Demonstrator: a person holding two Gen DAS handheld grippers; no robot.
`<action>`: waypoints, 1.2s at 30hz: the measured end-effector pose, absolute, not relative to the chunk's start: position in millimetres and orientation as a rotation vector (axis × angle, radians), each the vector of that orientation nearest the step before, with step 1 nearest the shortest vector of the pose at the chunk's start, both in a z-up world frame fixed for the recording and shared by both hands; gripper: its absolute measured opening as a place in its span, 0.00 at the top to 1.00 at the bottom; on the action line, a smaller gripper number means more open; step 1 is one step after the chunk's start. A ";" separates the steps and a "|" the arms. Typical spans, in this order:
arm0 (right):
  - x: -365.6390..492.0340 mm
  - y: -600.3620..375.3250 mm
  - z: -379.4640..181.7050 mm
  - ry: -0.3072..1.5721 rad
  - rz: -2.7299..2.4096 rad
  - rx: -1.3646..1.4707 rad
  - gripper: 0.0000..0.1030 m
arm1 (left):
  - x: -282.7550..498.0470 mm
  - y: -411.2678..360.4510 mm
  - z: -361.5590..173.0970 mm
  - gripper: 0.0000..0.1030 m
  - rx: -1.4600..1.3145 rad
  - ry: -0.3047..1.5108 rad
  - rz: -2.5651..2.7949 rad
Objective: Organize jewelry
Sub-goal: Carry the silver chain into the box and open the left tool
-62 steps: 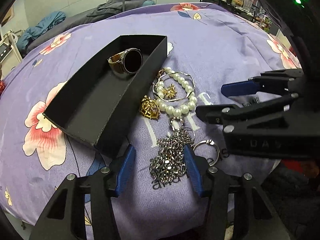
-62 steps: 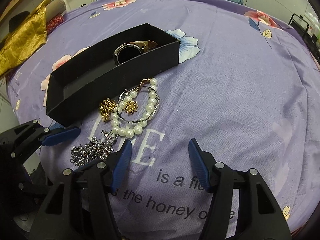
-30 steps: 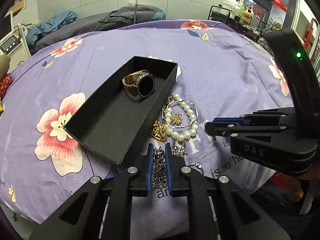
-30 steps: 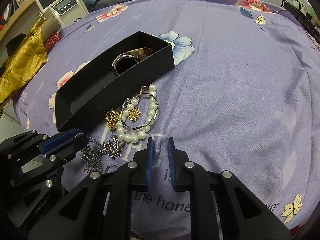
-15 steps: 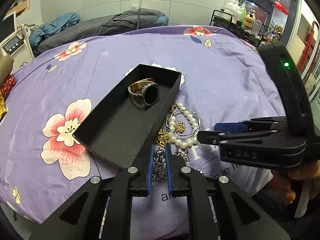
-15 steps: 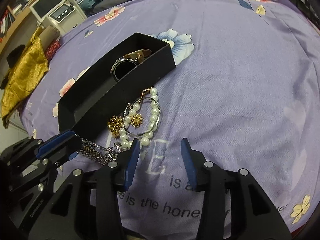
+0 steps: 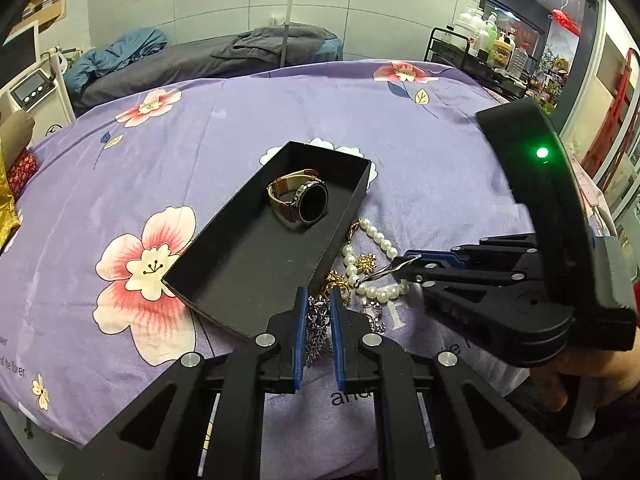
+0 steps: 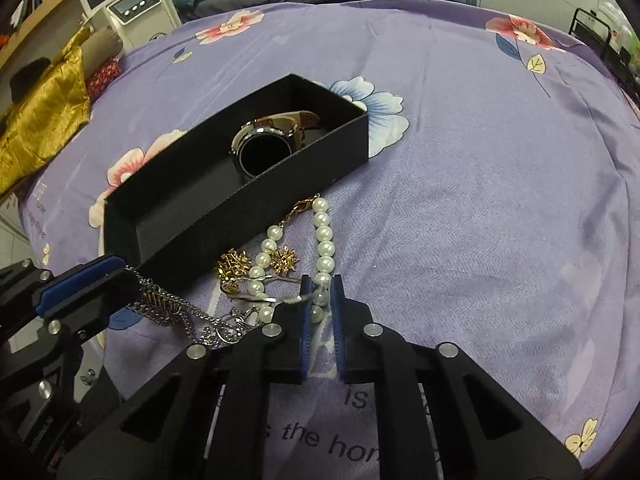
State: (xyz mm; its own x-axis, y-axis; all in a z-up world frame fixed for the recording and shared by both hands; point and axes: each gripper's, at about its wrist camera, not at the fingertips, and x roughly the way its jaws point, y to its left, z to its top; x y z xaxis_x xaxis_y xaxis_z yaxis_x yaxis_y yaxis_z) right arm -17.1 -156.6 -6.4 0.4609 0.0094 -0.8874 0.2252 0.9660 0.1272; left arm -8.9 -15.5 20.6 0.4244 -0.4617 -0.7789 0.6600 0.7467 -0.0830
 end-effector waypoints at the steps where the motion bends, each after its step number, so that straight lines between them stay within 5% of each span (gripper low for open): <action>1: -19.2 -158.4 -1.6 1.080 -0.131 0.251 0.96 | -8.9 -15.1 22.0 0.90 0.249 0.885 -0.710; 26: -19.1 -143.2 90.5 0.863 -0.042 0.176 0.98 | 17.8 -8.0 122.5 0.94 0.221 0.627 -0.701; 36: -14.3 -146.0 67.6 0.926 -0.058 0.182 0.98 | 29.9 0.1 77.0 0.87 0.218 0.785 -0.653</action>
